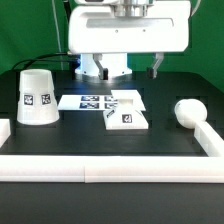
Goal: Assemble lamp
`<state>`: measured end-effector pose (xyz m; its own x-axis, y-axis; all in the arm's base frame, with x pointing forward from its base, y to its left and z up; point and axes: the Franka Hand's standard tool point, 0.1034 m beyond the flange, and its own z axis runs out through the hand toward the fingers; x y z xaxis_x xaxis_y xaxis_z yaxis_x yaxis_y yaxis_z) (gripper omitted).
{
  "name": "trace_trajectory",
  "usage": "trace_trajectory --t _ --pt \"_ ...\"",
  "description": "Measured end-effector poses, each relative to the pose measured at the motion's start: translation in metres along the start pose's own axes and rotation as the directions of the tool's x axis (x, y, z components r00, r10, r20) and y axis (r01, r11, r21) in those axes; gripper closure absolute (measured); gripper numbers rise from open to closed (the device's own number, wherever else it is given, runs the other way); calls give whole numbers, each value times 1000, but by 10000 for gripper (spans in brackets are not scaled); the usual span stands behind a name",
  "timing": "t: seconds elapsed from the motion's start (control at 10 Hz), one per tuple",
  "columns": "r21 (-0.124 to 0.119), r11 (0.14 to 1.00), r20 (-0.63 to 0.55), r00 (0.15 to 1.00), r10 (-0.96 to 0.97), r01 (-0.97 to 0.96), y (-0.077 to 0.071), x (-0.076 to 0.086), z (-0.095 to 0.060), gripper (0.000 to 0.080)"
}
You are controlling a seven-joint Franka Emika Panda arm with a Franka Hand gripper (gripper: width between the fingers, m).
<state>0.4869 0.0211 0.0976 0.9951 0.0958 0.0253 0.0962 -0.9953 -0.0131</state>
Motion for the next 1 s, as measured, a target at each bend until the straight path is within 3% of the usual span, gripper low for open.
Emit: trace_trajectory --t 0.1,0.6,1.0 --pt "1 1000 9 1000 -5 5 -3 -7 4 100" --pt "1 1000 10 1000 -9 9 -3 -8 6 100" --pt "5 1000 4 1000 -15 15 -6 -41 24 100"
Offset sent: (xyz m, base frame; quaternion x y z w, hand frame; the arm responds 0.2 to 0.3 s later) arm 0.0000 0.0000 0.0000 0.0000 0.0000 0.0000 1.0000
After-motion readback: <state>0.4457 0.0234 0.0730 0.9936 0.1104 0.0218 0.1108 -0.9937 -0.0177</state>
